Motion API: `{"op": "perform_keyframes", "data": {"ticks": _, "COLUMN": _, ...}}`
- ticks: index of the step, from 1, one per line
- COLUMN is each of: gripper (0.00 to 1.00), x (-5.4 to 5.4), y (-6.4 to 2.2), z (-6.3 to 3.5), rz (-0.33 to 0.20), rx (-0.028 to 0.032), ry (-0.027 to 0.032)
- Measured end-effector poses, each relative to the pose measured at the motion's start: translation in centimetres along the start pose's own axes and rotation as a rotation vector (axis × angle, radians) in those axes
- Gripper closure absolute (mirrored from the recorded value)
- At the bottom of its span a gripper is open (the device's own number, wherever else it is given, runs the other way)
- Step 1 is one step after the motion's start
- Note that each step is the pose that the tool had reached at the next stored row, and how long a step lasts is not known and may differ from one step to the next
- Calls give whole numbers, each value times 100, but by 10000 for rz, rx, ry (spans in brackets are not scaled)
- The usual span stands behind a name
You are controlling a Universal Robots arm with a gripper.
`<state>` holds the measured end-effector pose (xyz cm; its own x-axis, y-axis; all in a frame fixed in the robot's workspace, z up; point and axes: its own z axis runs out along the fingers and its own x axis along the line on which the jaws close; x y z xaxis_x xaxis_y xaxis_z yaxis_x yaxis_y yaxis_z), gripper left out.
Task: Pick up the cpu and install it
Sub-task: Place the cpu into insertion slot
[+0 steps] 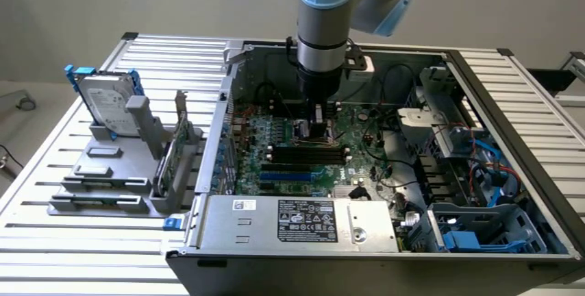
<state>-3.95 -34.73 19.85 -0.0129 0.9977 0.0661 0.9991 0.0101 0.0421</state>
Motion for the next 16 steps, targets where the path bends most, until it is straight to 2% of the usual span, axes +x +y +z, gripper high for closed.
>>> {"op": "perform_keyframes", "data": {"ticks": 4, "gripper": 45, "x": 13, "y": -1, "z": 17, "rz": 51, "rx": -4, "ry": -30}}
{"op": "perform_keyframes", "data": {"ticks": 12, "gripper": 45, "x": 32, "y": -1, "z": 22, "rz": 75, "rx": -4, "ry": -265}}
{"op": "perform_keyframes", "data": {"ticks": 16, "gripper": 45, "x": 41, "y": -1, "z": 27, "rz": 74, "rx": -3, "ry": -286}}
